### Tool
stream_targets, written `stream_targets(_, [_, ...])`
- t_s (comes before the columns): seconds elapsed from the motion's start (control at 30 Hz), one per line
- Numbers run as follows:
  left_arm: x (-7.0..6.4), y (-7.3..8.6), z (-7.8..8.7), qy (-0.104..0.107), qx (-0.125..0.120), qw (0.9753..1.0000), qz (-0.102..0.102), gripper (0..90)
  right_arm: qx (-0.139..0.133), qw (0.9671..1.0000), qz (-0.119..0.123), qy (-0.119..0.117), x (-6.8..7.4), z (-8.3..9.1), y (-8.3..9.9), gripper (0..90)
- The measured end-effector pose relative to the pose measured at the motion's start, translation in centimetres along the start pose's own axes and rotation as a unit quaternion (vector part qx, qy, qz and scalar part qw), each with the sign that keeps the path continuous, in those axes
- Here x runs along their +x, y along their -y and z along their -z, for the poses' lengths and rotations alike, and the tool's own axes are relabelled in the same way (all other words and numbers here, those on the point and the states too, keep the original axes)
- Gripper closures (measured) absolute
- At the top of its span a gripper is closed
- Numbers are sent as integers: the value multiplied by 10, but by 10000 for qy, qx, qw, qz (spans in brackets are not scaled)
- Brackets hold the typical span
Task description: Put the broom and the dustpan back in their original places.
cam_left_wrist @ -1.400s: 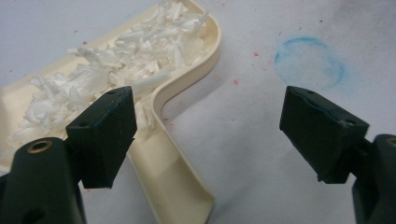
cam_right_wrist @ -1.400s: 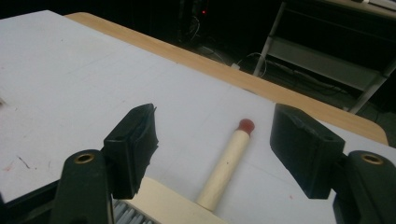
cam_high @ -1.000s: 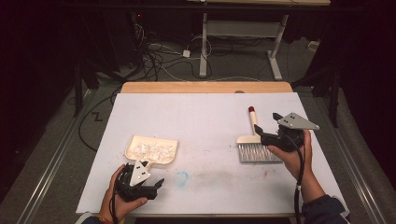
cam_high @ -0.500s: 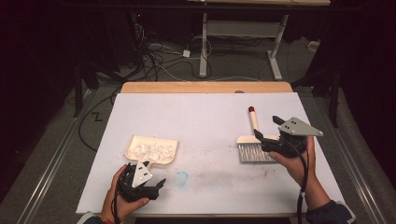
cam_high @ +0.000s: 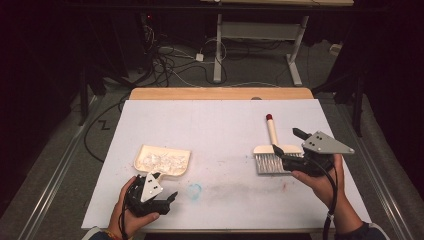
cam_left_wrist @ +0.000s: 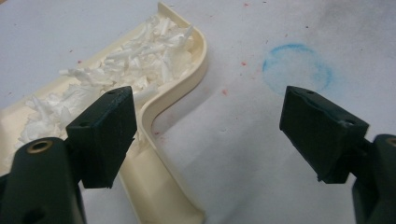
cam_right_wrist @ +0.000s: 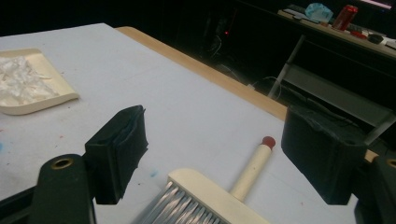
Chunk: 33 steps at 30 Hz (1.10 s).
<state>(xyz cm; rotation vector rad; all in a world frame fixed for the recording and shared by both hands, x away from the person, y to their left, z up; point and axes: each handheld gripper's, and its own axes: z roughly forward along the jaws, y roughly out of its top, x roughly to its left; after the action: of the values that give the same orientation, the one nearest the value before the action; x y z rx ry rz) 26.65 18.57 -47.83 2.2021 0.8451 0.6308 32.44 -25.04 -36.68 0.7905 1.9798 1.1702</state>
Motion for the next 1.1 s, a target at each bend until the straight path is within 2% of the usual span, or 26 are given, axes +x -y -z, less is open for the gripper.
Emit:
stream_targets(0.23, [0,0,0,6,-1,10000,-11,180,-33,10000,64,-61,4,12,0,220])
stream_targets(0.27, [0,0,0,-1,-45,10000,-60,180,-32,9999,90,-69,5,13,0,219])
stream_targets(0.53, [-2,0,1,12,-17,10000,-29,180,-24,9998,194,-23,6,26,5,209])
stream_targets(0.6, [-1,0,1,-16,-35,9999,-96,180,-17,9998,177,-20,6,30,7,209])
stream_targets(0.77, [-2,0,3,-74,-89,9999,-19,183,-104,9997,226,-22,8,38,13,211])
stream_targets(0.8, [-1,0,3,-110,-135,9998,-74,183,-81,9996,252,-25,8,39,15,211])
stream_targets(0.87, [-2,1,3,-55,-107,9999,-8,183,-85,9996,260,3,7,41,19,212])
stream_targets(1.1, [-2,1,3,-17,-132,9999,-51,183,-8,9997,227,9,3,47,33,212])
